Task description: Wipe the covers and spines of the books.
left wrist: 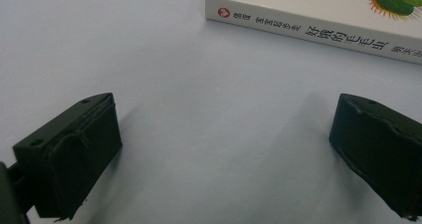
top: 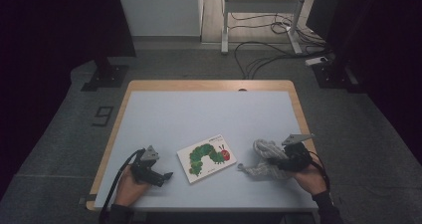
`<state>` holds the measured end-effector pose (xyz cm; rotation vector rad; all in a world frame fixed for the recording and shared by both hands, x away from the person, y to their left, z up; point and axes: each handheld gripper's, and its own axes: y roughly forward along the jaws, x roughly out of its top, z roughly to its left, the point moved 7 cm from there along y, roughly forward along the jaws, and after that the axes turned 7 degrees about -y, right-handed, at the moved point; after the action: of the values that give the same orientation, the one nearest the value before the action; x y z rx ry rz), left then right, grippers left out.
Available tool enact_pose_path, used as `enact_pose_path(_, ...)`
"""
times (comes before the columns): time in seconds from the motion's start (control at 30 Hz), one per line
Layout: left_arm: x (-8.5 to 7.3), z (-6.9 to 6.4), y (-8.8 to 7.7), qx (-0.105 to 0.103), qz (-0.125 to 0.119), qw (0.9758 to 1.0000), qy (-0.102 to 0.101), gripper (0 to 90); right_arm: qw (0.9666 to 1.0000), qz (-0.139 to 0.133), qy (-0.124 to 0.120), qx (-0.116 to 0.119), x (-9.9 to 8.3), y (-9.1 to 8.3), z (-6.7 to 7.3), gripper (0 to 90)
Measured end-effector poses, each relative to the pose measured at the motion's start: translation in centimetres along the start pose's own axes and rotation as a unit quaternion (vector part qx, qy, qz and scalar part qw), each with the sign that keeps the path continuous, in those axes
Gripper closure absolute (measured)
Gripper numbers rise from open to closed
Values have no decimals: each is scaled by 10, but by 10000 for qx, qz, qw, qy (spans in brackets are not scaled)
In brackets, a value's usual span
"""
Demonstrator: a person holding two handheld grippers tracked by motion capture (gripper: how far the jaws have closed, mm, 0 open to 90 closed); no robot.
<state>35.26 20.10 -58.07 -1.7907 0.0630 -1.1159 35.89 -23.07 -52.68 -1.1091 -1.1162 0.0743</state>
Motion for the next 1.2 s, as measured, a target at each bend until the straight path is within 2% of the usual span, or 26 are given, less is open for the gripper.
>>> enact_pose_path(0.37,0,0,0,1,0,10000,1,0,9994,-349,-74,35,29,-13,-1,555)
enact_pose_path(0.83,0,0,0,-2,14,10000,14,0,9981,-604,-107,87,63,-15,-5,556)
enact_pose_path(1.2,0,0,0,-4,14,10000,9,0,9971,-709,-240,125,92,-16,-4,556)
